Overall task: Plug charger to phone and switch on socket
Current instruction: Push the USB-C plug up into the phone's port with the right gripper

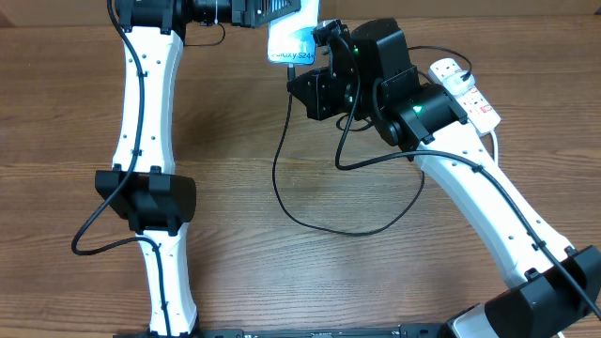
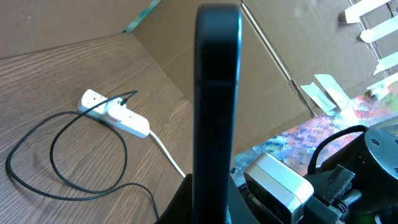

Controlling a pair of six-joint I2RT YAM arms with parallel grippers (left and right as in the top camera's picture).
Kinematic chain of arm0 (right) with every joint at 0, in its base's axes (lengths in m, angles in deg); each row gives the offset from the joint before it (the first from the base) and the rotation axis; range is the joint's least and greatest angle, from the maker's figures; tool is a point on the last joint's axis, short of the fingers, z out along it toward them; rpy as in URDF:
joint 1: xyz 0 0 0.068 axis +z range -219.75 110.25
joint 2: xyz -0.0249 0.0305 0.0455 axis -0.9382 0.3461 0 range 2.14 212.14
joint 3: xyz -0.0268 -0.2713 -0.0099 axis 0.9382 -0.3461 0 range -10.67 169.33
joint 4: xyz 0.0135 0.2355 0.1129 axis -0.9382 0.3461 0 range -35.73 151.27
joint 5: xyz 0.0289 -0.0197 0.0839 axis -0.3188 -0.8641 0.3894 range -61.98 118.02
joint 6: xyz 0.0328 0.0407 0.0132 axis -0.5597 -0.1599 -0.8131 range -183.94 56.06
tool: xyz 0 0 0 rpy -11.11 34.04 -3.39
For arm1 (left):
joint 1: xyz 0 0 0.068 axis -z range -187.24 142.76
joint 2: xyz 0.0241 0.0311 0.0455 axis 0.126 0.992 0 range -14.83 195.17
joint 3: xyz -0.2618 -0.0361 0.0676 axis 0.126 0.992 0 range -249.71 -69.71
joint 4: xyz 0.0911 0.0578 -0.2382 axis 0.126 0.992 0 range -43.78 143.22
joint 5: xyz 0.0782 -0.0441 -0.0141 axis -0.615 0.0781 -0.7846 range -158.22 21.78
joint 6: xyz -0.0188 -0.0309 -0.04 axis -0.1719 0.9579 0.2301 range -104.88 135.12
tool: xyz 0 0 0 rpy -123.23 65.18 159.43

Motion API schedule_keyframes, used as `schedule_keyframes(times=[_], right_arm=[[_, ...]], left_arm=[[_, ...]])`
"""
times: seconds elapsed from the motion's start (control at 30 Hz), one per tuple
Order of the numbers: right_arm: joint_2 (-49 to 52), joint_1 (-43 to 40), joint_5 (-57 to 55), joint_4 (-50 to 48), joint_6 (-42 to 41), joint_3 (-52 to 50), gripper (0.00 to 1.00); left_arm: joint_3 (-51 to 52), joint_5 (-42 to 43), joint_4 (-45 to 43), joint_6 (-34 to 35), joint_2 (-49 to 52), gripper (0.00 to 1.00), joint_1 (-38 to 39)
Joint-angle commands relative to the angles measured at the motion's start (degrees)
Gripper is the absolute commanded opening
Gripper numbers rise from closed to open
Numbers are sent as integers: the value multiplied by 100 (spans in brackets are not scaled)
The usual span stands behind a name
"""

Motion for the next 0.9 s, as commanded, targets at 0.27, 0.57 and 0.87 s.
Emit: schedule_keyframes(times=[0.27, 0.57, 0.87], right_arm=[[-44, -90, 28, -391, -321, 105, 4], [-44, -92, 28, -564, -321, 105, 4], [-44, -92, -214, -739, -319, 105, 4]], left_arm=[[-109, 389, -28, -17, -129, 4, -24], [-109, 415, -15, -15, -129, 4, -24], [-109, 437, 166, -17, -129, 4, -24]])
